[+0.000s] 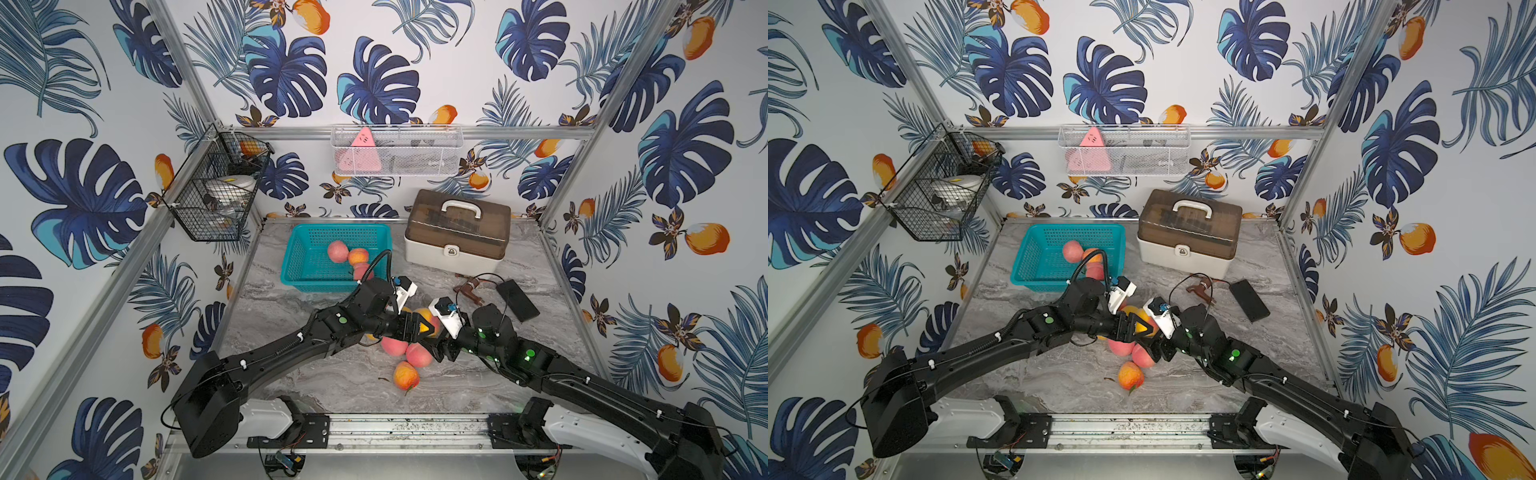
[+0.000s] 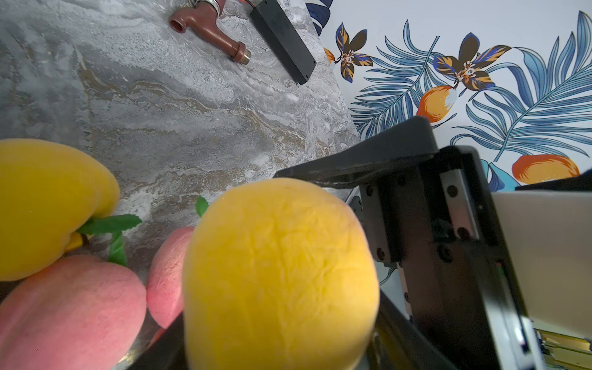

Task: Put the peaches into the basket
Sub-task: Place the peach in the basket.

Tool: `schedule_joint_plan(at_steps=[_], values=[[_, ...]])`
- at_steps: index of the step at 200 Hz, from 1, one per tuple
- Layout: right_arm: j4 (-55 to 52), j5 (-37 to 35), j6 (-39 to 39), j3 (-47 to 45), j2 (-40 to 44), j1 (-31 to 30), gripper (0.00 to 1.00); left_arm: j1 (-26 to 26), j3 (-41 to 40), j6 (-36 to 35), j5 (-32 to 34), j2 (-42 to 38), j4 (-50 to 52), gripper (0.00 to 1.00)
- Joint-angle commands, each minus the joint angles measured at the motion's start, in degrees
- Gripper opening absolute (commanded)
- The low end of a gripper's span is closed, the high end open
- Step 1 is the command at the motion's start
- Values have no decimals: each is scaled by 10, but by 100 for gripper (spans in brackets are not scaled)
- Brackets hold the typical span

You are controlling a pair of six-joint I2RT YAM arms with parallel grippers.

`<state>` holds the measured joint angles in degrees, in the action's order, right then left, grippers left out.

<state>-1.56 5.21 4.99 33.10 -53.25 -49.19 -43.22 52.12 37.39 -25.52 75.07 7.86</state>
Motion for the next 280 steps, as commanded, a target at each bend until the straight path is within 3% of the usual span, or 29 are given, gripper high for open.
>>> schedule_joint_plan(at_steps=[1, 56, 144, 214, 280], values=[[11, -9, -15, 1, 9, -1, 91, 5, 14, -29, 19, 1, 27, 59], [-16, -21, -20, 17, 19, 1, 99, 24, 38, -56, 54, -2, 77, 59], [-38, -13, -29, 45, 2, 16, 100, 91, 97, -120, 88, 5, 153, 58], [-78, 18, -72, 79, -8, 104, 100, 138, 162, -160, 128, 38, 206, 57], [-102, 42, -94, 101, -17, 160, 100, 179, 215, -176, 251, 73, 235, 57]])
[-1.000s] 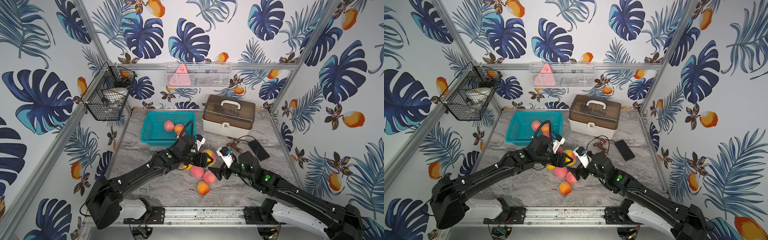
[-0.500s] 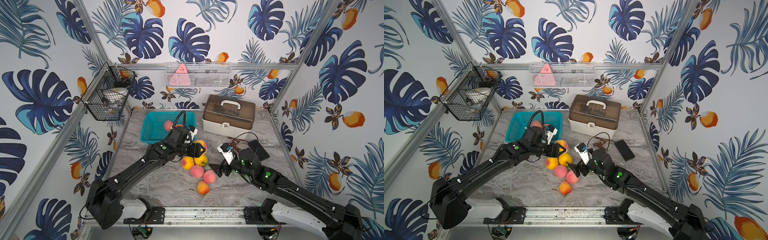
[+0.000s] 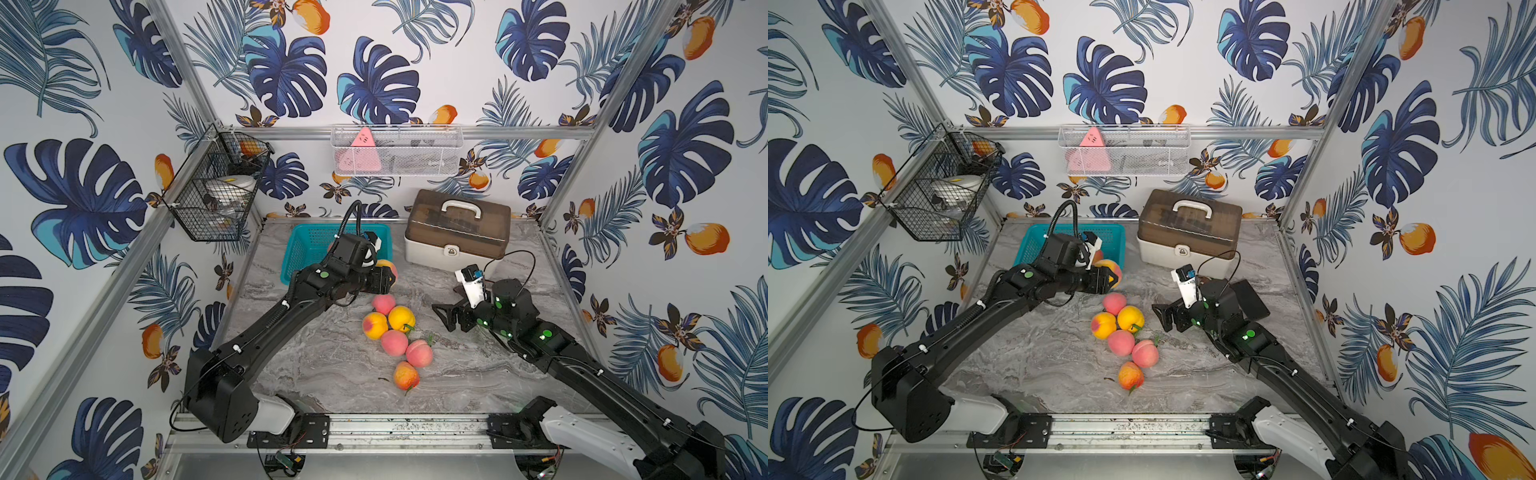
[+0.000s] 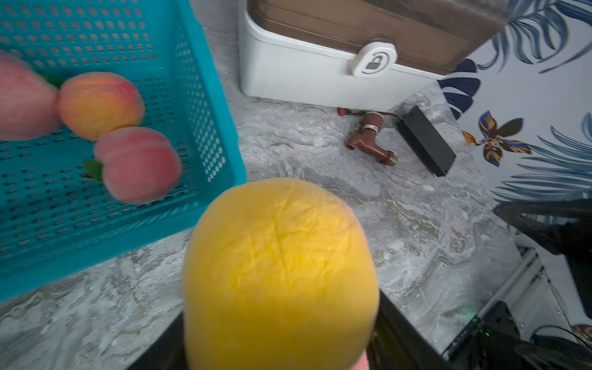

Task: Put the peaches into the basket
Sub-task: Place the peach in the basket.

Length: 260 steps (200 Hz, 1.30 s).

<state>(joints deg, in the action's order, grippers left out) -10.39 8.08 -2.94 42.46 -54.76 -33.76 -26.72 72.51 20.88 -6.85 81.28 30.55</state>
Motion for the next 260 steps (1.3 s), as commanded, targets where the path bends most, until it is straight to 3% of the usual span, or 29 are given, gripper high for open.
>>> schedule_joint_plan(at_steps=[1, 72, 115, 157, 260], values=[[-14, 14, -14, 8, -2, 5, 100, 14, 12, -12, 66, 12, 8, 57], [-29, 20, -14, 24, -17, 31, 100, 45, 56, -22, 152, 85, 0, 59], [-55, -2, -24, 52, -41, 49, 100, 80, 71, -28, 156, 109, -13, 59], [-46, 23, -31, 54, -53, 72, 100, 112, 79, -32, 156, 137, -18, 59], [-52, 45, -29, 49, -60, 120, 100, 134, 76, -31, 185, 207, -42, 59]])
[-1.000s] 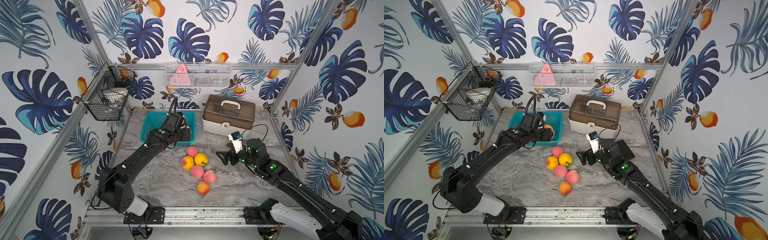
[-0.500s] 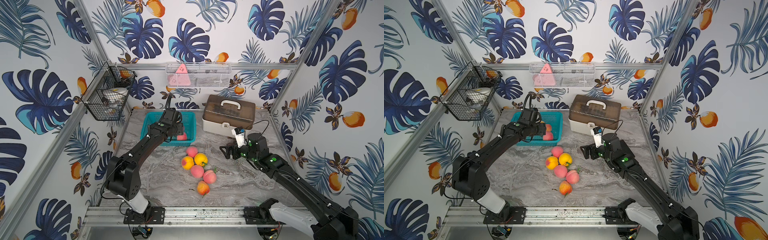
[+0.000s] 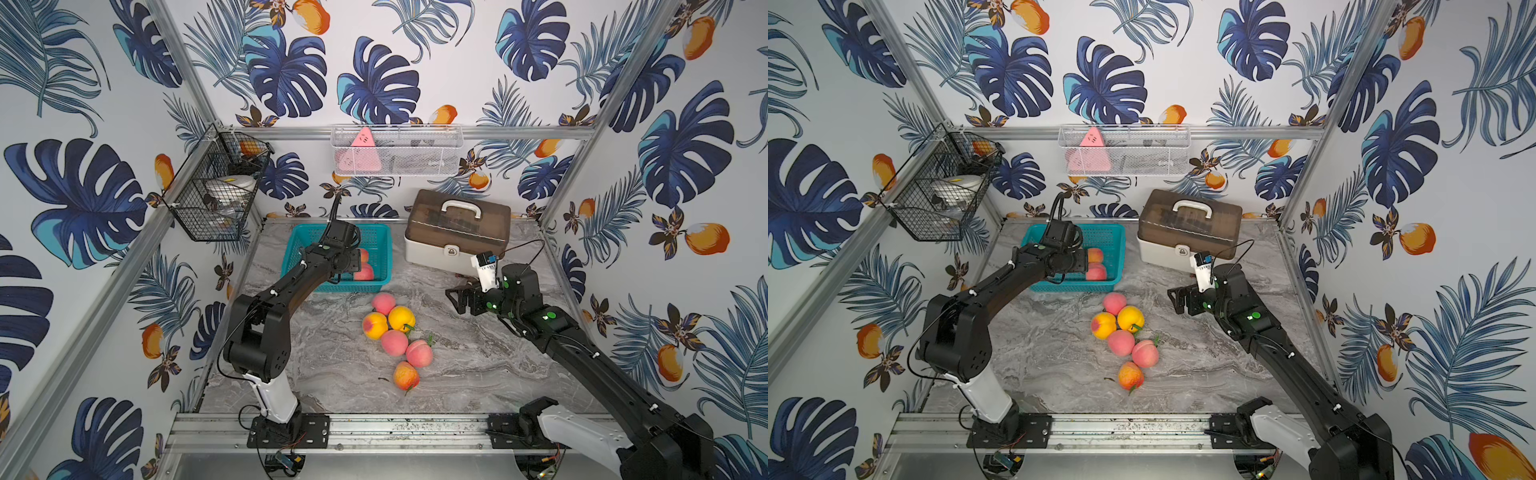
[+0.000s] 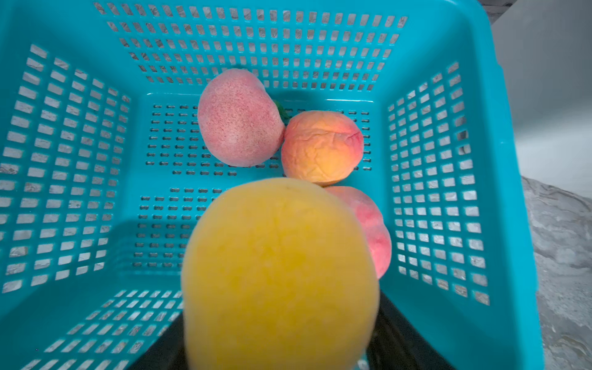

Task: Put the peaches into the basket
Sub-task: Place the peach in the basket.

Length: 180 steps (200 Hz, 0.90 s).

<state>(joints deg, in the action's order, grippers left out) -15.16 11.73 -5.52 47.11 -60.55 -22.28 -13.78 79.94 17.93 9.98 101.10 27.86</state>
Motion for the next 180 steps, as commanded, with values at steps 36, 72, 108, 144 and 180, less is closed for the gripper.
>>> schedule_joint_plan(at_steps=[36, 72, 108, 144, 180], values=[[-7, 14, -5, 6, -6, 17, 100, 14, 4, 1, 16, 24, -18, 59], [-5, 21, -8, 8, -13, 22, 100, 23, 1, 2, 12, 39, -26, 59], [-5, 22, -11, 11, -18, 24, 100, 28, 8, 5, 8, 61, -30, 59], [-6, 23, -11, 9, -16, 27, 100, 32, 10, 15, -5, 81, -37, 59], [-5, 27, -10, 7, -17, 29, 100, 32, 10, 18, -8, 94, -40, 59]])
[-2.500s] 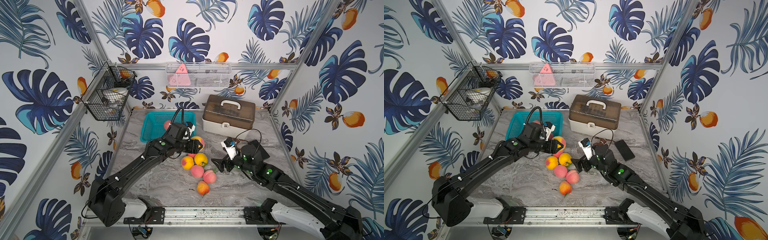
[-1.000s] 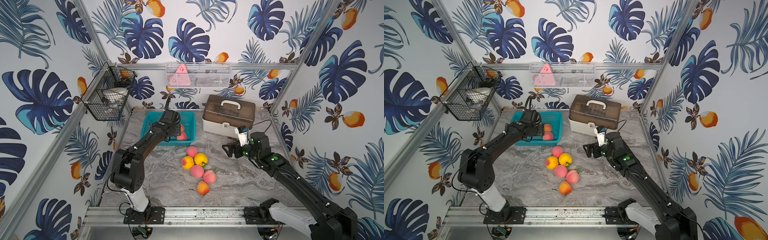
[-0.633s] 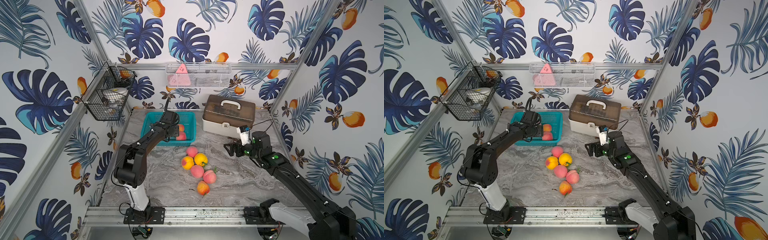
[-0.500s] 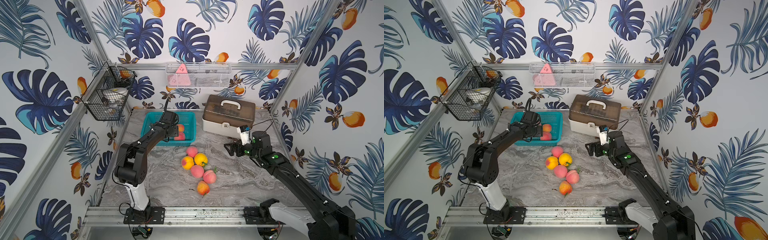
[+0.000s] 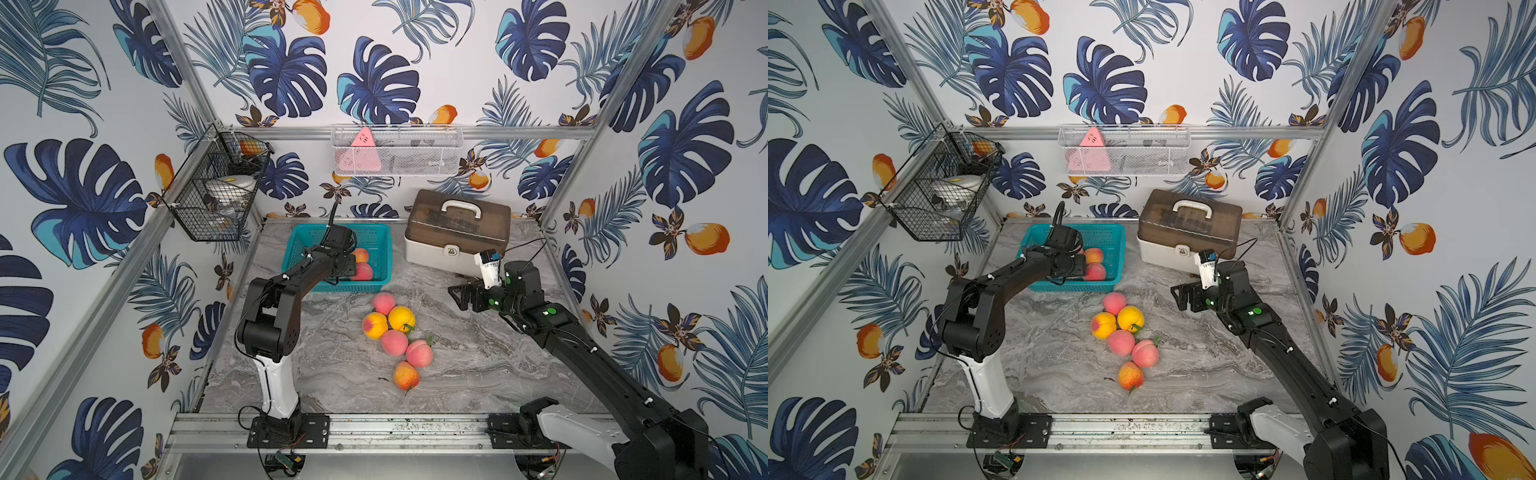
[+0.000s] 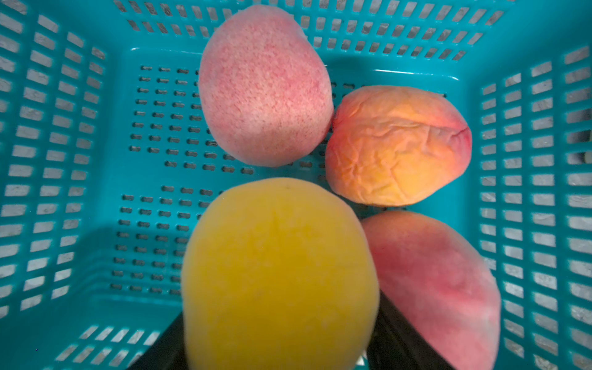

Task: Put the peaches into the basket
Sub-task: Place the peach in the basket.

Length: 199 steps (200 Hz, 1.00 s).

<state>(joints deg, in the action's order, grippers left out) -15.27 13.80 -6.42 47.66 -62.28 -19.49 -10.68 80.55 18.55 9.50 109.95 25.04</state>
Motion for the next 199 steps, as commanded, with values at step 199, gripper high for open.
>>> schedule_joint_plan(at_steps=[199], values=[[-26, 14, 3, 5, 20, 4, 100, 4, -6, 14, -21, 22, -19, 74]])
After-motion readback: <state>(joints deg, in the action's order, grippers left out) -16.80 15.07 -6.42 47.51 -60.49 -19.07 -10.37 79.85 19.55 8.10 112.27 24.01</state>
